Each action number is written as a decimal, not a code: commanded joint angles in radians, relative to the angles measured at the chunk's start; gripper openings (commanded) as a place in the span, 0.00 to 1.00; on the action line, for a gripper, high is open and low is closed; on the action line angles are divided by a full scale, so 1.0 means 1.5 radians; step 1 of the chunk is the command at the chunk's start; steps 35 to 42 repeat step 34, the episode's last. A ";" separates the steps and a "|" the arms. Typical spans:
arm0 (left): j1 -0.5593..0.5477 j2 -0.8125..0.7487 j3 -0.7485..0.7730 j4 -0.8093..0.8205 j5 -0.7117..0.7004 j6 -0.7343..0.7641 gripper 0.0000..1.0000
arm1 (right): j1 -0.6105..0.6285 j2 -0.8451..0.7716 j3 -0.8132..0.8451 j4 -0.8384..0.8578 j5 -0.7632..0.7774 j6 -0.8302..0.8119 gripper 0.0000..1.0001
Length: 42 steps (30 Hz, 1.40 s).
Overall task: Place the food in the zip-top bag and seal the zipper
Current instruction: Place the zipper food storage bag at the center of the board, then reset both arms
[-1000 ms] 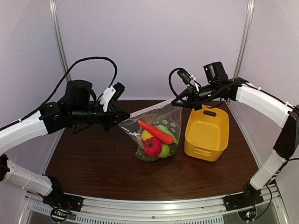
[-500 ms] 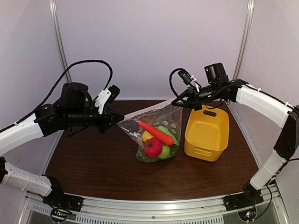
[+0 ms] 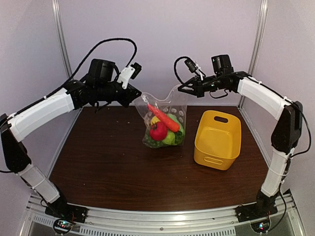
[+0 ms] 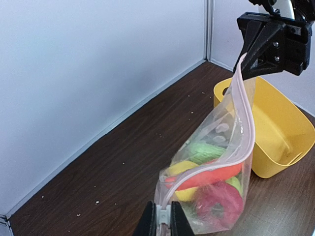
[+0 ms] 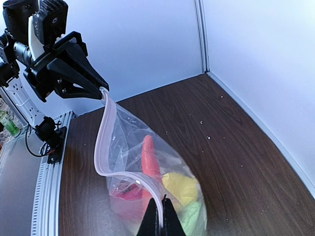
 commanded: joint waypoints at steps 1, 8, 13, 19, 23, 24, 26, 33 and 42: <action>0.001 -0.043 -0.038 0.010 0.071 0.027 0.05 | 0.007 -0.055 -0.058 0.021 -0.024 -0.022 0.00; 0.001 -0.125 -0.309 0.051 0.228 -0.005 0.31 | 0.058 -0.139 -0.302 -0.060 0.024 -0.180 0.40; 0.000 -0.218 -0.359 0.072 0.226 -0.050 0.57 | 0.036 -0.182 -0.261 -0.271 0.007 -0.293 0.68; 0.002 -0.308 -0.330 0.082 -0.032 -0.057 0.83 | -0.077 -0.314 -0.326 -0.158 0.040 -0.143 0.99; 0.007 -0.302 -0.327 0.083 -0.206 -0.052 0.96 | -0.188 -0.398 -0.408 0.021 0.136 0.029 1.00; 0.008 -0.299 -0.325 0.082 -0.230 -0.052 0.97 | -0.216 -0.413 -0.424 0.057 0.159 0.062 1.00; 0.011 -0.294 -0.318 0.078 -0.263 -0.054 0.98 | -0.251 -0.447 -0.447 0.122 0.284 0.152 1.00; 0.011 -0.330 -0.380 0.163 -0.304 -0.065 0.98 | -0.258 -0.516 -0.501 0.161 0.481 0.179 0.99; 0.011 -0.335 -0.391 0.170 -0.303 -0.065 0.98 | -0.258 -0.518 -0.511 0.164 0.486 0.179 0.99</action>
